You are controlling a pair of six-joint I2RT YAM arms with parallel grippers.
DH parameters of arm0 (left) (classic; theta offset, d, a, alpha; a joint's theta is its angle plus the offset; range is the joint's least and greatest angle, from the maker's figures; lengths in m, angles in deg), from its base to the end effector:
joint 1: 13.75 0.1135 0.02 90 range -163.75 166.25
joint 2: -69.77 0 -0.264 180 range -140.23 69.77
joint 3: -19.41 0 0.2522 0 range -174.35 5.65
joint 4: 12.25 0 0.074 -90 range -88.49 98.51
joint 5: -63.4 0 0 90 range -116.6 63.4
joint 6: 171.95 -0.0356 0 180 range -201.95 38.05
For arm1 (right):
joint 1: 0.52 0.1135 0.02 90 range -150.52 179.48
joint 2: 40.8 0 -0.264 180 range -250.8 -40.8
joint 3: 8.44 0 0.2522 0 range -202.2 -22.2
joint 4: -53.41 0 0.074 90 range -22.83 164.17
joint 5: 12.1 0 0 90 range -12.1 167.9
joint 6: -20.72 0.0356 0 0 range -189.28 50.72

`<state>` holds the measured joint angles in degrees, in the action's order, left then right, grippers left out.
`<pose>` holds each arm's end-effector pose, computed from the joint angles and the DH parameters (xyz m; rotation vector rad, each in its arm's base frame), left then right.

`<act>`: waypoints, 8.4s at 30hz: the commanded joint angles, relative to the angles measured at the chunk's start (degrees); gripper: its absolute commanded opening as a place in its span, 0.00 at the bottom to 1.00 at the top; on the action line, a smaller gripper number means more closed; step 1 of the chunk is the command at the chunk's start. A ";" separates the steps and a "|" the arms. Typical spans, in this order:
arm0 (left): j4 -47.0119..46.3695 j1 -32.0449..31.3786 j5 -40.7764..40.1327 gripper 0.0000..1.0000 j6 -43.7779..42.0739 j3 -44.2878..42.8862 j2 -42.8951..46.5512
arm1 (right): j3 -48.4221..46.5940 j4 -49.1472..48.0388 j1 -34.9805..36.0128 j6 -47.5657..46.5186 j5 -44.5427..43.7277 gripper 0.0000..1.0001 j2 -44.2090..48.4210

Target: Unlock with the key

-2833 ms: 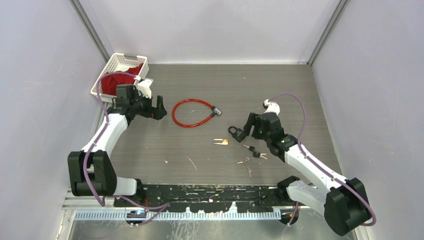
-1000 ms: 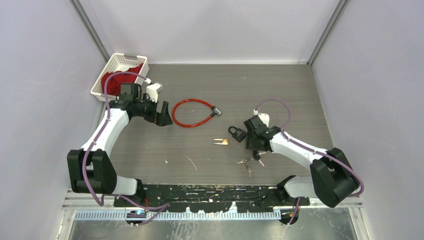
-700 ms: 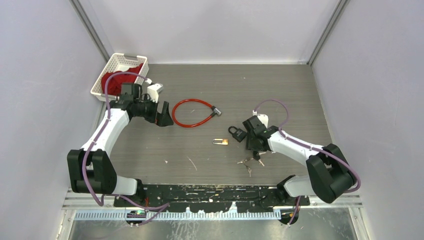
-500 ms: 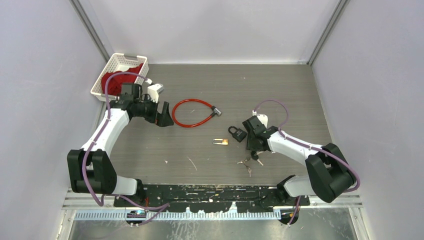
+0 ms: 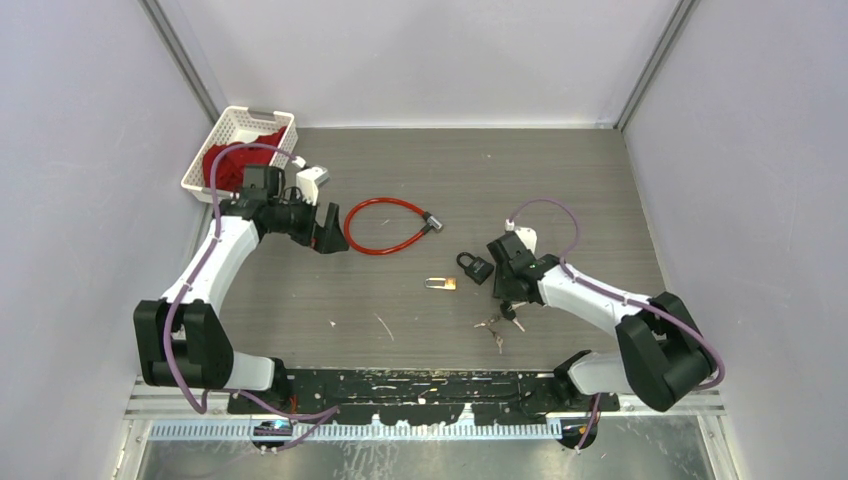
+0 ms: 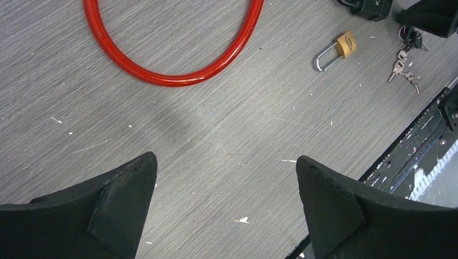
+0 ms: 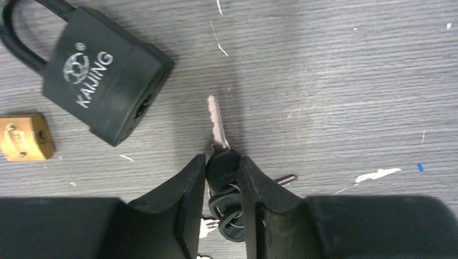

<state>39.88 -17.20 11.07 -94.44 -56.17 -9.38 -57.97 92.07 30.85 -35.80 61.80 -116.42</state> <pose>0.2778 -0.0385 0.2727 0.5824 2.3395 -0.7570 0.1990 0.1098 0.1605 0.1314 2.6206 0.0019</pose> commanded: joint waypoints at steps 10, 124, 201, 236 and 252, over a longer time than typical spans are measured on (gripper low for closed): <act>5.32 -3.39 4.91 0.99 -8.93 -1.41 4.73 | -10.07 6.49 0.09 -7.88 9.72 0.01 9.13; 14.81 -30.81 3.20 0.23 -50.60 0.56 26.28 | -37.44 -9.84 14.86 -8.98 72.39 0.01 -14.01; -2.16 -31.94 -3.26 0.97 -37.00 8.13 33.56 | -26.24 -6.33 6.69 -10.89 55.08 0.01 0.78; 7.42 -47.93 -5.94 0.99 -59.82 -42.60 -43.03 | -21.92 20.03 -26.35 -7.39 19.00 0.01 18.51; 6.47 -47.62 -2.32 0.90 -59.87 -50.87 -53.25 | -21.41 21.87 -26.37 -7.19 21.63 0.01 20.96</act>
<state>48.05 -64.91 6.13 -154.11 -104.82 -61.49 -77.62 113.93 4.60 -42.58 82.35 -96.79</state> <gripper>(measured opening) 0.925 0.090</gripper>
